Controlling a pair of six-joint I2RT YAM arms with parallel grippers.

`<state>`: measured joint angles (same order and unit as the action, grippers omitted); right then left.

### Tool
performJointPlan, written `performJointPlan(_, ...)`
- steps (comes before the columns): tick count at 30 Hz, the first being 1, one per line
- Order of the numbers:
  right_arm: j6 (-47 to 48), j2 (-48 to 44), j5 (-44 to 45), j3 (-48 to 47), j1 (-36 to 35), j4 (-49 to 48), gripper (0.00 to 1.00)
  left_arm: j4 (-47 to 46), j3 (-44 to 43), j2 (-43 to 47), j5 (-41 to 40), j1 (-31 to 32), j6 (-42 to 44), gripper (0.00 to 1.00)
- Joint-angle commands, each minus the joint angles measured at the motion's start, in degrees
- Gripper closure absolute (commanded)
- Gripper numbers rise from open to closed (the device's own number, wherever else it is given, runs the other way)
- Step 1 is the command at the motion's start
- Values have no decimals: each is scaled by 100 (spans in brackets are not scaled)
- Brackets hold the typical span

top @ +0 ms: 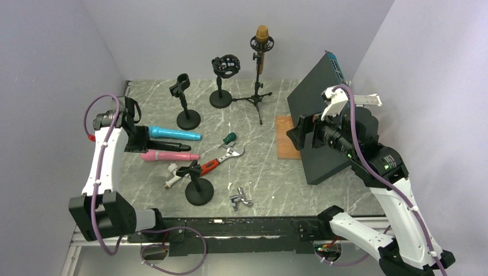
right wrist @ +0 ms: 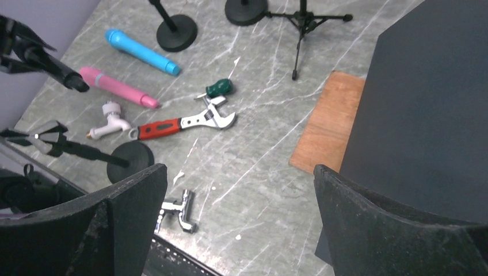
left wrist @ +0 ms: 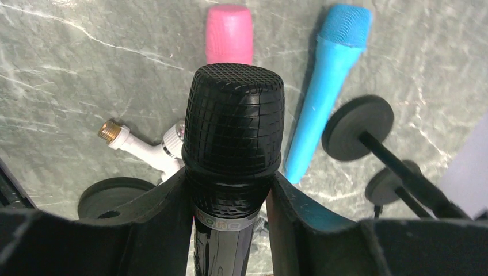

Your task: Remove the microphone from the stand

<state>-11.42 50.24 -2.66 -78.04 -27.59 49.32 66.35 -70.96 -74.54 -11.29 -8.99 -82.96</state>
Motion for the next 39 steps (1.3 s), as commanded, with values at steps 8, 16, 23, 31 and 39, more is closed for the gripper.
performJointPlan(8,-206,126,705,-561,-13,78,0,-362,-673,-1698,-502,-58,-265,100)
performJointPlan(16,87,458,1040,-827,-9,77,0,-1148,-702,-2229,-726,-14,150,96)
performJointPlan(23,184,561,1261,-941,-2,201,0,-1431,-655,-2697,-610,103,49,79)
performJointPlan(31,241,628,1369,-1023,-8,289,0,-1294,-689,-2983,-390,236,-398,61)
performJointPlan(39,135,544,1276,-843,-11,168,0,-791,-1195,-2963,-322,236,-276,20)
